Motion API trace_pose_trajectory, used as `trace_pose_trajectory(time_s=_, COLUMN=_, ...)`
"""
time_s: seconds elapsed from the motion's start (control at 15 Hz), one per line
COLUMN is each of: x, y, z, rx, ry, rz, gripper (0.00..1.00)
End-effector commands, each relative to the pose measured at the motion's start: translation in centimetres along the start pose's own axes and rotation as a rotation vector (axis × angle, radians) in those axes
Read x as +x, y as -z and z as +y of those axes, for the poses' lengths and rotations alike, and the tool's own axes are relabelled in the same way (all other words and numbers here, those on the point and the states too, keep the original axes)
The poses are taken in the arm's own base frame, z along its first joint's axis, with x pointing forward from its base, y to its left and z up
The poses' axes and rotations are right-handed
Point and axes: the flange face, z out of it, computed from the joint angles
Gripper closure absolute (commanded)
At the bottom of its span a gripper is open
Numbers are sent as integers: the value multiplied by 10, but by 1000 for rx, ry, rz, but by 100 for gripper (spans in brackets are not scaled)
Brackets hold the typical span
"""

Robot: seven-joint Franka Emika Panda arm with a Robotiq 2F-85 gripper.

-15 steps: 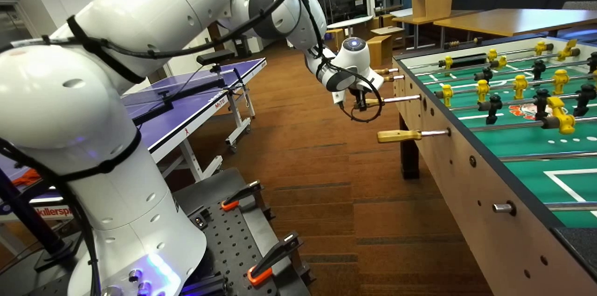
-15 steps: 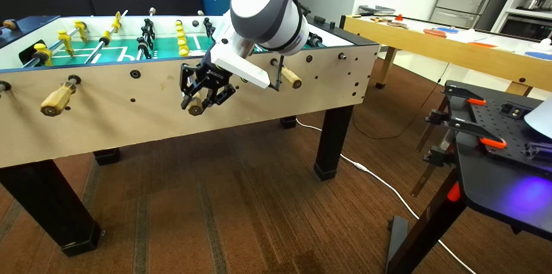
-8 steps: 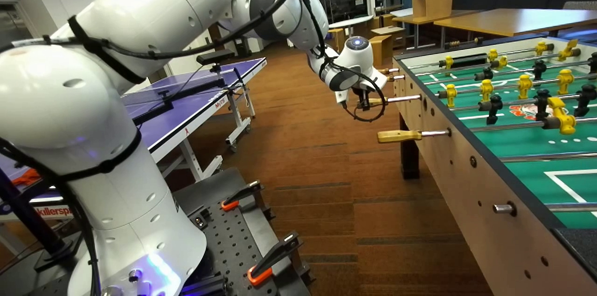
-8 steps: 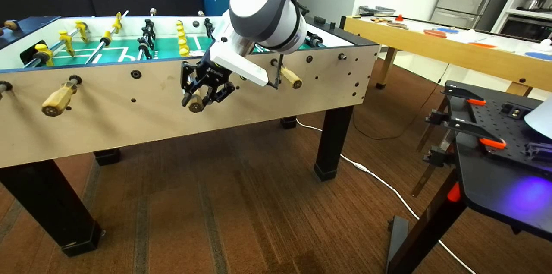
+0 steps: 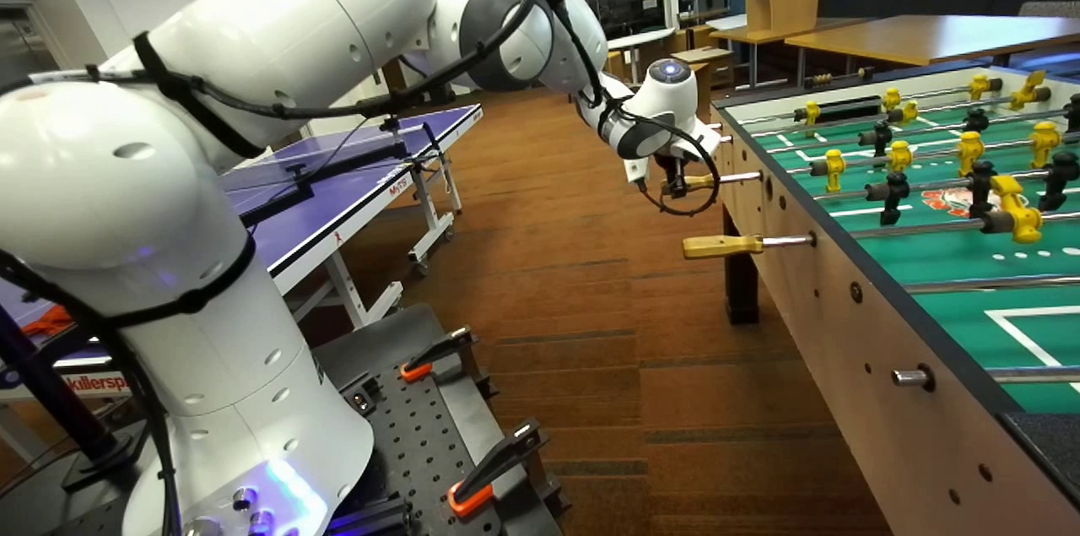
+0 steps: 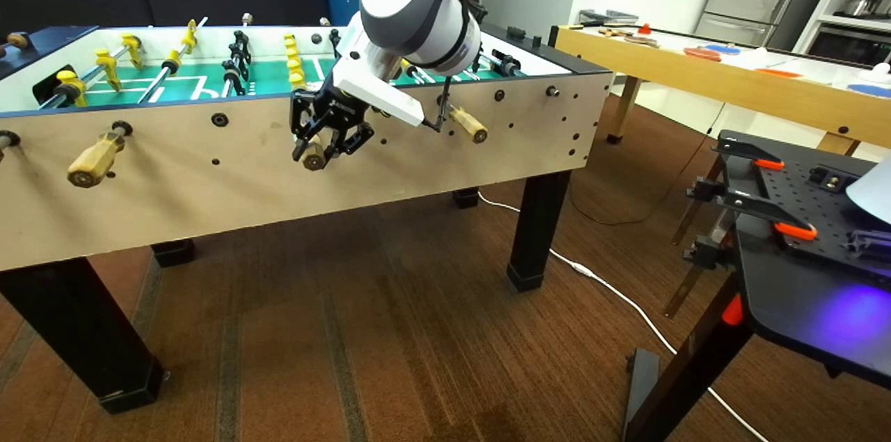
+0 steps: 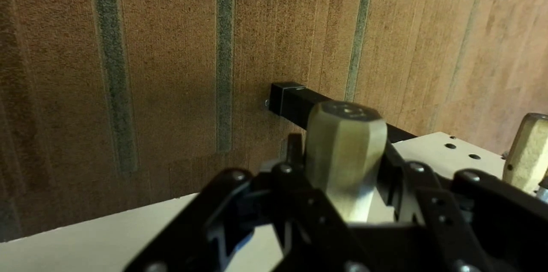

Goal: Push the fourth rod from the left to the right

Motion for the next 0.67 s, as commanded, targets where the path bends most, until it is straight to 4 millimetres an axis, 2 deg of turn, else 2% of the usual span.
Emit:
trace_pose_trajectory(time_s=0.0, x=37, y=13, z=-1, rx=-2, ry=-10, rz=27, gripper=83)
trace_pose_trajectory(time_s=0.6, x=68, y=14, z=7, rx=-5, ry=-18, rz=44, gripper=83)
